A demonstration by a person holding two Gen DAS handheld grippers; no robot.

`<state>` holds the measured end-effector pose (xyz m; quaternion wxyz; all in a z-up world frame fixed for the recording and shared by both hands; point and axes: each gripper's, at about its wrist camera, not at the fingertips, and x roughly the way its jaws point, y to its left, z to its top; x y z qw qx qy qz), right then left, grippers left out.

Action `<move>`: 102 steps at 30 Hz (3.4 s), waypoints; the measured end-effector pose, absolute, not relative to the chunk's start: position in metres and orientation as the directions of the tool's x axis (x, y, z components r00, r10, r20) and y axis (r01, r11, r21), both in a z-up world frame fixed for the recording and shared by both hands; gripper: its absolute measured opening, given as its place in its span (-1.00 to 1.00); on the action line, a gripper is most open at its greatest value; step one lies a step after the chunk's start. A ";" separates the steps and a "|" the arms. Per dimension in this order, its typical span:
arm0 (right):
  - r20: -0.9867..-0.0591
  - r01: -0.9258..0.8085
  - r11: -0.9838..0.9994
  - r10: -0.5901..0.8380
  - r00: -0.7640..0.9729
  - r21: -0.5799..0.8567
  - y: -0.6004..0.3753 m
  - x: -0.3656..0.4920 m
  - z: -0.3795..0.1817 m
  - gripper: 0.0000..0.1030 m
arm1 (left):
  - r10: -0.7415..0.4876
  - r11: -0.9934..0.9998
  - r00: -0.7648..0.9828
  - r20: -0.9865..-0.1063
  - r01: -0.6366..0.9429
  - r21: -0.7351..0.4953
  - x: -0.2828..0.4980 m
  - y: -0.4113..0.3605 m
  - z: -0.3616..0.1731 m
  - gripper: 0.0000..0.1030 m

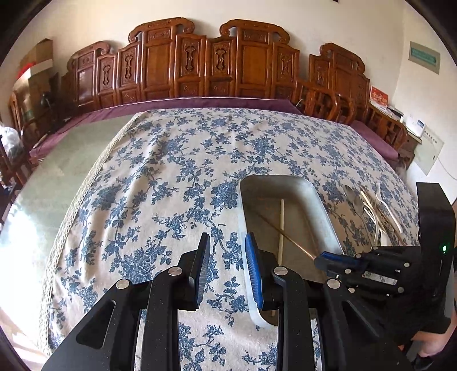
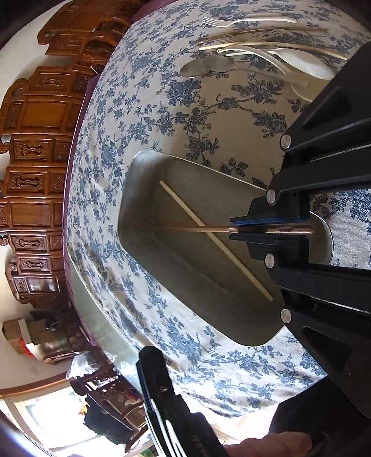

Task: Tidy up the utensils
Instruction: 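Lower the chopstick into the grey tray and open the right gripper, then grasp another wooden chopstick with the right gripper while the left moves toward the metal spoons, then grasp a metal spoon by its handle with the left gripper while the right holds the chopstick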

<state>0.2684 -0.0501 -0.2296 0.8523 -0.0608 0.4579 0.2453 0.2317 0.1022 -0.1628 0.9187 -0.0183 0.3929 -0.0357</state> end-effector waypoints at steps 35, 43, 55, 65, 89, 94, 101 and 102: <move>-0.803 -0.254 0.967 0.175 0.569 0.030 -0.265 0.258 -0.244 -0.72 | -0.251 0.963 0.670 -0.699 0.247 -0.108 0.213 -0.021 -0.162 -0.31; -0.830 -0.270 0.963 0.171 0.530 0.026 -0.262 0.261 -0.271 -0.78 | -0.253 0.953 0.647 -0.719 0.294 -0.071 0.208 -0.046 -0.173 -0.30; -0.771 -0.227 0.971 0.200 0.604 0.074 -0.287 0.251 -0.249 -0.89 | -0.245 0.944 0.622 -0.743 0.326 -0.038 0.205 -0.071 -0.188 -0.30; -0.732 -0.192 0.973 0.225 0.643 0.131 -0.309 0.261 -0.240 -0.89 | -0.213 0.936 0.598 -0.773 0.352 0.015 0.226 -0.094 -0.186 -0.30; -0.703 -0.155 0.950 0.306 0.641 0.272 -0.324 0.278 -0.240 -0.89 | -0.201 0.927 0.409 -0.890 0.374 -0.037 0.338 -0.165 -0.240 -0.54; -0.702 -0.173 0.952 0.304 0.644 0.253 -0.319 0.277 -0.239 -0.89 | -0.186 0.924 0.379 -0.906 0.381 -0.031 0.345 -0.173 -0.244 -0.54; -0.701 -0.168 0.950 0.309 0.643 0.265 -0.320 0.277 -0.239 -0.88 | -0.140 0.926 0.346 -0.928 0.377 0.001 0.351 -0.179 -0.250 -0.54; -0.700 -0.169 0.949 0.310 0.643 0.265 -0.320 0.277 -0.239 -0.88 | -0.141 0.927 0.343 -0.929 0.374 -0.002 0.352 -0.178 -0.250 -0.54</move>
